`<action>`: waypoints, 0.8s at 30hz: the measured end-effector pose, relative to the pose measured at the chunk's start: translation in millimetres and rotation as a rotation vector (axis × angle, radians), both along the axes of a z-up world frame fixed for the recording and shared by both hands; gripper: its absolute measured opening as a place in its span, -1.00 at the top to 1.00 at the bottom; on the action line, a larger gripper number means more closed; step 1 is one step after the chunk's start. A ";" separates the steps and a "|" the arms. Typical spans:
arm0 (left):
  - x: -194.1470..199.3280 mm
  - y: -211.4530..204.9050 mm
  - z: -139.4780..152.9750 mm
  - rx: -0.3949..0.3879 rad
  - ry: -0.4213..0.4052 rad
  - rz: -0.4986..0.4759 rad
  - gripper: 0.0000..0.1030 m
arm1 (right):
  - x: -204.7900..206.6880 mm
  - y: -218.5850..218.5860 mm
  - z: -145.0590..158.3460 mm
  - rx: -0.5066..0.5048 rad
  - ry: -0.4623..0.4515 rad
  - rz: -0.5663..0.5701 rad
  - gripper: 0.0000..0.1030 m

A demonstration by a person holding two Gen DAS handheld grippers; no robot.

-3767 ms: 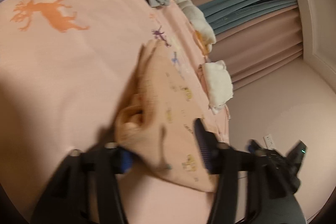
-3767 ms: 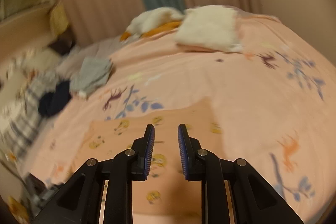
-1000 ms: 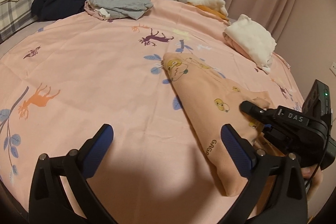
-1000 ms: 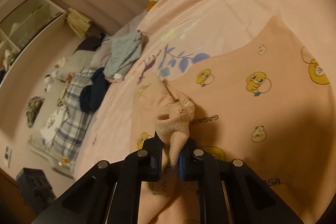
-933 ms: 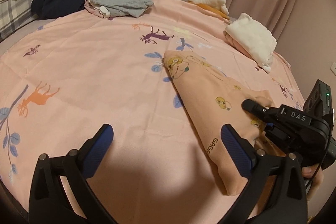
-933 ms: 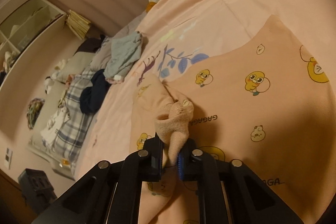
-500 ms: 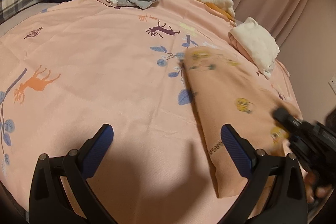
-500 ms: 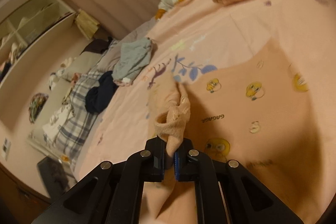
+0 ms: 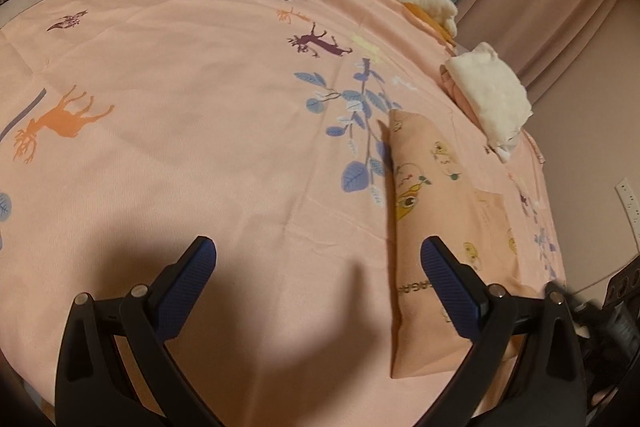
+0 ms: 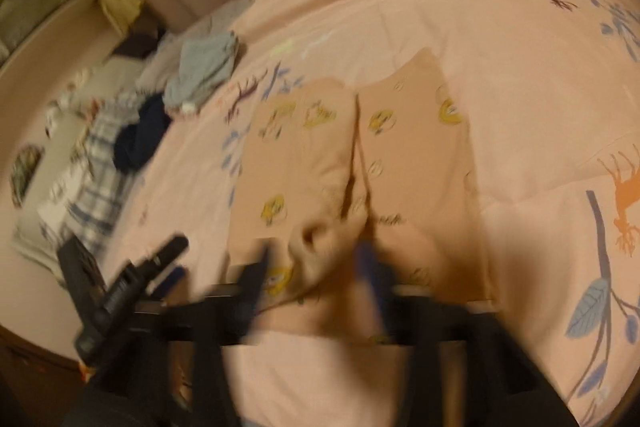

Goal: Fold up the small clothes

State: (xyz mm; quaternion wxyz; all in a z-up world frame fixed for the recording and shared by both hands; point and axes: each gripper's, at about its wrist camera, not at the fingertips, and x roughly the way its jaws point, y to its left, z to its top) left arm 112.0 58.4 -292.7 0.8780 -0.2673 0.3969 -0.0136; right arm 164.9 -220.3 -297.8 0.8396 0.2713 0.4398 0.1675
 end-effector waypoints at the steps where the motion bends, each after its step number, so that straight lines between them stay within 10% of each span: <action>1: 0.2 0.0 -1.1 0.001 0.004 -0.004 -0.99 | 3.7 -4.5 -3.2 0.043 0.008 -0.003 -0.53; 6: 0.0 -0.8 -2.7 0.010 0.001 -0.018 -0.99 | 36.1 -13.3 -14.0 0.232 0.008 0.045 -0.53; 13: 3.9 -10.6 -7.6 0.080 -0.008 -0.031 -0.99 | 75.0 12.5 -28.0 0.143 0.041 0.131 -0.51; 24: 8.5 -22.2 -16.5 0.190 -0.017 -0.033 -0.99 | 95.1 14.5 -50.8 0.296 0.097 0.151 0.56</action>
